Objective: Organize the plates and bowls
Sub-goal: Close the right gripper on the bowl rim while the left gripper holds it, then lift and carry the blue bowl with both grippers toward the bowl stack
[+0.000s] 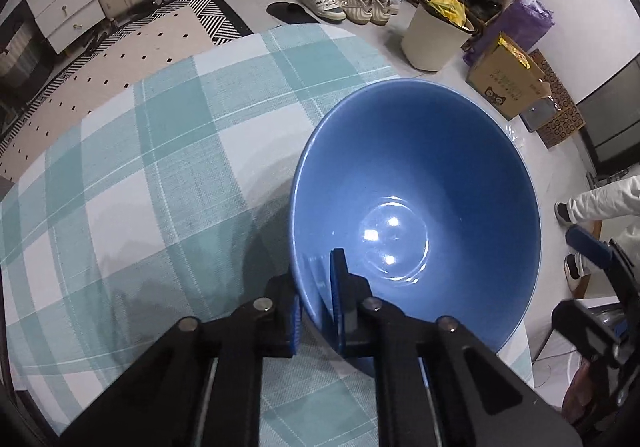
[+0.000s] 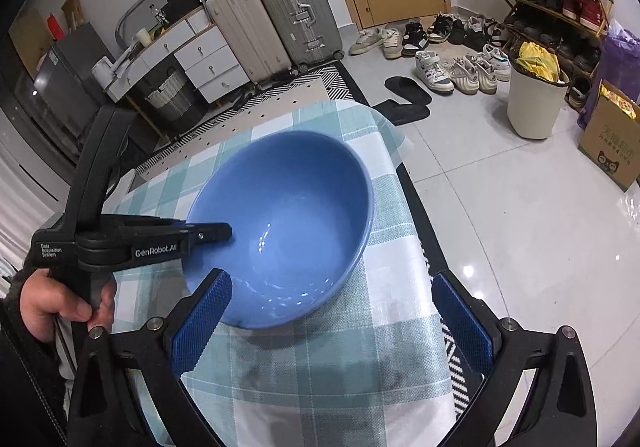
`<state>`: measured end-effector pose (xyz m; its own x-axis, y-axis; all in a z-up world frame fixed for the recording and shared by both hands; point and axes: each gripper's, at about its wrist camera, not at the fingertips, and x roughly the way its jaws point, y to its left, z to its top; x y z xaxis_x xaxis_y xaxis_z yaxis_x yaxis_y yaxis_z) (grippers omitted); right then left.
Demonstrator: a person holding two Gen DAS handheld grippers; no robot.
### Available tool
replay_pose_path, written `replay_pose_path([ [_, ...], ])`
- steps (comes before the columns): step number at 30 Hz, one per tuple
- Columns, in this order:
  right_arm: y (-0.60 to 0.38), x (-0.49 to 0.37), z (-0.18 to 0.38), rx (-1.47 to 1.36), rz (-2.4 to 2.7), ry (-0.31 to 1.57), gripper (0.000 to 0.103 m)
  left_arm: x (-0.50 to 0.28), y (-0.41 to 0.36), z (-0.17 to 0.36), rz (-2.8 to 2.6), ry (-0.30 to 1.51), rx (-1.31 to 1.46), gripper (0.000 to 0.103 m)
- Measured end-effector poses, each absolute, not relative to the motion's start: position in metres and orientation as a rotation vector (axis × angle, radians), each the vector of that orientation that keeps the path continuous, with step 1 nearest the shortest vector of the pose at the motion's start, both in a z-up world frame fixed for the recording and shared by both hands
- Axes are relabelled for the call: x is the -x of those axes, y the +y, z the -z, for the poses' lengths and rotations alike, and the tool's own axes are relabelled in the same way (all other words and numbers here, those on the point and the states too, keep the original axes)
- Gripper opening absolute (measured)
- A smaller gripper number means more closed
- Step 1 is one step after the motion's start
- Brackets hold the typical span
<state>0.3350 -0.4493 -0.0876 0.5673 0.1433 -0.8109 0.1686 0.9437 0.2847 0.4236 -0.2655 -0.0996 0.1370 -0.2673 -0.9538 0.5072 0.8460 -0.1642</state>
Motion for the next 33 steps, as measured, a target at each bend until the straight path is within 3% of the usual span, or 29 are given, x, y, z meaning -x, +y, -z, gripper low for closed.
replay_pose_path([
  [9,-0.453,-0.353,0.075,-0.390,-0.009,0.995,0.102,-0.413,-0.241,0.100,0.537,1.318,-0.236,0.010],
  [15,-0.429,-0.381,0.075,-0.271,-0.035,1.043,0.101,-0.406,-0.225,0.100,0.518,1.323,-0.232,0.010],
  [18,-0.417,-0.394,0.087,-0.232,-0.053,1.102,0.093,-0.402,-0.219,0.098,0.499,1.309,-0.251,0.010],
  [20,-0.412,-0.399,0.096,-0.223,-0.060,1.130,0.078,-0.398,-0.215,0.095,0.491,1.291,-0.262,0.010],
  [24,-0.403,-0.405,0.118,-0.216,-0.095,1.191,0.065,-0.392,-0.211,0.093,0.499,1.280,-0.258,0.010],
  [26,-0.401,-0.406,0.126,-0.229,-0.106,1.217,0.050,-0.390,-0.211,0.093,0.500,1.274,-0.267,0.010],
  [29,-0.399,-0.407,0.132,-0.242,-0.121,1.237,0.036,-0.388,-0.210,0.091,0.507,1.275,-0.261,0.010],
  [33,-0.393,-0.406,0.129,-0.186,-0.110,1.229,0.027,-0.388,-0.209,0.091,0.508,1.278,-0.258,0.010],
])
